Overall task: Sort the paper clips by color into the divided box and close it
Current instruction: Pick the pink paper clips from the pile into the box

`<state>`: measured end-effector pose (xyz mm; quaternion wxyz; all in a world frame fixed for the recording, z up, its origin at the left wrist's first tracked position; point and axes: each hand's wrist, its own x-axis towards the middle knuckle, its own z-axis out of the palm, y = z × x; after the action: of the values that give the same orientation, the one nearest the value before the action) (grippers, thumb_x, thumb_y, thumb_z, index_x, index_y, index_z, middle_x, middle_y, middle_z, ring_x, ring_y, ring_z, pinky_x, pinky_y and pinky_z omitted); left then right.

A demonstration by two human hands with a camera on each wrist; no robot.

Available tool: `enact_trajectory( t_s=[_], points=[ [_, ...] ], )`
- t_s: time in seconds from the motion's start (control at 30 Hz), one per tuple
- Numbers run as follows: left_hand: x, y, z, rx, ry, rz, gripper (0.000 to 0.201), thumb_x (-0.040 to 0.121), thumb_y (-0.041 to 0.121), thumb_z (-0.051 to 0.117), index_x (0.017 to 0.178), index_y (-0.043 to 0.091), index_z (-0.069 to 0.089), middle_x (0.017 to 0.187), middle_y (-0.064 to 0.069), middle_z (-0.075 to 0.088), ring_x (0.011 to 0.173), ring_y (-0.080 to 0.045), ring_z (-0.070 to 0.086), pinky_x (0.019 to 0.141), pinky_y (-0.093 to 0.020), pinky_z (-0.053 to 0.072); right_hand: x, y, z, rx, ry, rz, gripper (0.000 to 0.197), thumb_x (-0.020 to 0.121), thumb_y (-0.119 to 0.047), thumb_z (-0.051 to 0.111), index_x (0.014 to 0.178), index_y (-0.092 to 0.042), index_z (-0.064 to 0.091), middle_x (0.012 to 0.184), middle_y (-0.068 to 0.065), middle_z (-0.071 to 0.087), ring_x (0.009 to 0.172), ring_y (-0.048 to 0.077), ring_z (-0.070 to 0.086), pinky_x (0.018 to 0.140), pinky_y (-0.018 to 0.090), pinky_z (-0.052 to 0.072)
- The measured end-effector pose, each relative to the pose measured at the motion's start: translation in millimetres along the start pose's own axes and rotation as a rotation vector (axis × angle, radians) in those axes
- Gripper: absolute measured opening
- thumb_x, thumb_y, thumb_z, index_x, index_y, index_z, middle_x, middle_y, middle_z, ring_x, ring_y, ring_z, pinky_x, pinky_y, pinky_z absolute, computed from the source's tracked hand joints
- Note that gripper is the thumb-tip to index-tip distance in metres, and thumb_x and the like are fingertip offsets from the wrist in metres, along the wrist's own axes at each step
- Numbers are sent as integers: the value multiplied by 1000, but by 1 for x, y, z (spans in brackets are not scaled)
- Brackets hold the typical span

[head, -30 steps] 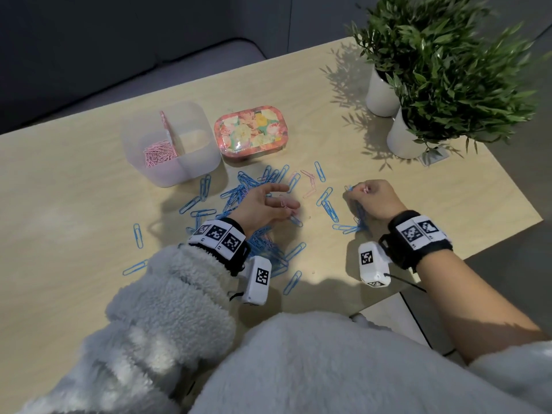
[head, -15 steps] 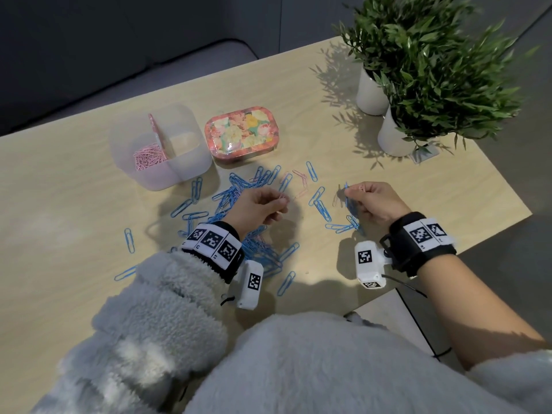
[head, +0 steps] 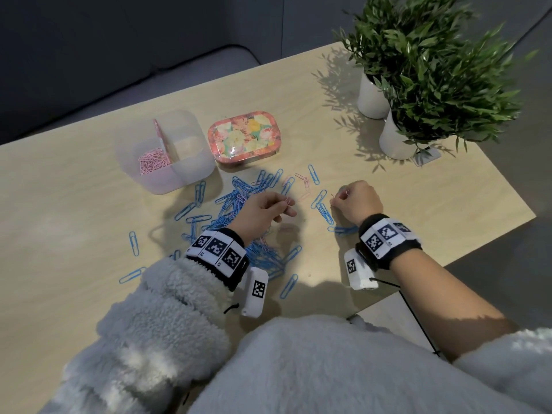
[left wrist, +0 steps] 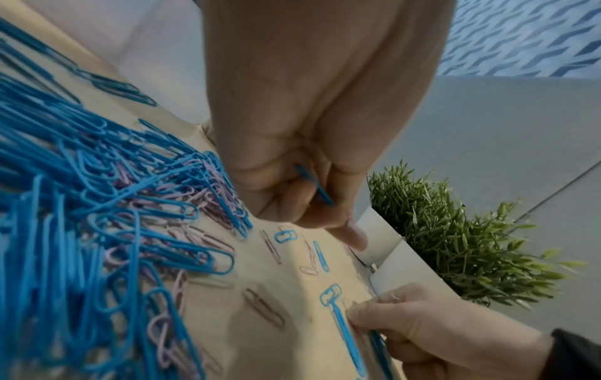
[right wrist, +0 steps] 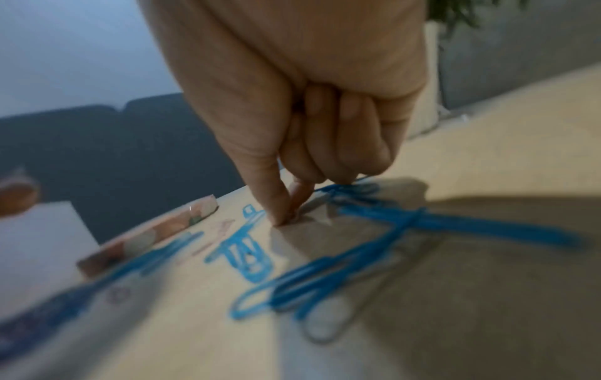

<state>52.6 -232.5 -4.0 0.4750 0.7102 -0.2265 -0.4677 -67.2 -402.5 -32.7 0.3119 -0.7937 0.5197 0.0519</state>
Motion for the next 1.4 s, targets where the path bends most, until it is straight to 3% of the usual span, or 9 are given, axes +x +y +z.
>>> enact_trajectory(
  t_s=[0.2, 0.33, 0.47, 0.63, 0.77, 1.1, 1.2, 1.3, 1.4],
  points=[
    [0, 4, -6, -99, 54, 71, 13, 91, 13, 55, 79, 16, 59, 65, 8, 71, 43, 1, 45, 45, -12, 33, -14, -18, -10, 646, -236, -105, 20, 87, 2, 44, 69, -5, 52, 54, 4, 55, 36, 7, 45, 38, 13, 34],
    [-1, 14, -4, 27, 34, 146, 17, 95, 9, 47, 89, 7, 62, 72, 3, 69, 43, 5, 46, 48, -7, 35, -27, -37, -19, 981, -473, -133, 27, 89, 10, 34, 89, -10, 51, 54, 6, 57, 29, 12, 36, 35, 13, 25],
    [-1, 18, -3, 117, 4, 130, 25, 96, 2, 39, 111, -4, 58, 93, -10, 66, 53, 11, 54, 52, -3, 37, -34, -51, -7, 939, -534, -154, 16, 92, -4, 46, 79, -9, 53, 49, -1, 50, 32, 9, 32, 34, 16, 19],
    [-4, 16, -6, 141, 117, 148, 17, 93, 9, 47, 109, 14, 45, 64, 1, 55, 60, -8, 49, 64, -21, 41, -43, -51, 8, 806, -511, -235, 14, 89, -16, 60, 90, -7, 50, 46, -7, 41, 33, 3, 27, 33, 15, 23],
    [-7, 16, -5, 191, 125, 172, 17, 93, 16, 51, 107, 20, 42, 74, 0, 64, 66, -12, 52, 75, -32, 46, -45, -51, 8, 791, -416, -250, 15, 89, -12, 60, 76, -12, 54, 43, -10, 46, 31, 3, 27, 32, 13, 22],
    [-7, 11, -15, 122, 147, 209, 9, 90, 10, 56, 91, 16, 62, 77, 8, 68, 62, 6, 57, 61, -15, 48, -41, -50, -5, 957, -468, -89, 10, 92, -5, 46, 85, -5, 53, 35, -12, 28, 30, 3, 16, 35, 8, 13],
    [-10, 12, -16, 206, 190, 279, 10, 91, 11, 53, 91, 16, 63, 79, 8, 68, 73, 2, 60, 64, -22, 50, -43, -47, -9, 832, -436, -110, 19, 89, -5, 48, 72, -7, 56, 35, -10, 27, 31, 5, 15, 36, 11, 11],
    [-13, 13, -14, 349, 231, 342, 10, 90, 13, 56, 94, 13, 65, 79, 7, 67, 64, 8, 56, 58, -7, 41, -44, -47, -9, 769, -355, -142, 14, 85, -5, 53, 73, -4, 61, 33, -9, 28, 31, 8, 17, 35, 13, 14],
    [-16, 13, -10, 604, 216, 416, 9, 87, 15, 60, 93, 12, 66, 82, 2, 71, 67, -1, 59, 64, -8, 41, -45, -49, -5, 834, -262, -98, 17, 84, -5, 56, 67, -6, 60, 34, -6, 27, 30, 8, 17, 35, 12, 15]
  ],
)
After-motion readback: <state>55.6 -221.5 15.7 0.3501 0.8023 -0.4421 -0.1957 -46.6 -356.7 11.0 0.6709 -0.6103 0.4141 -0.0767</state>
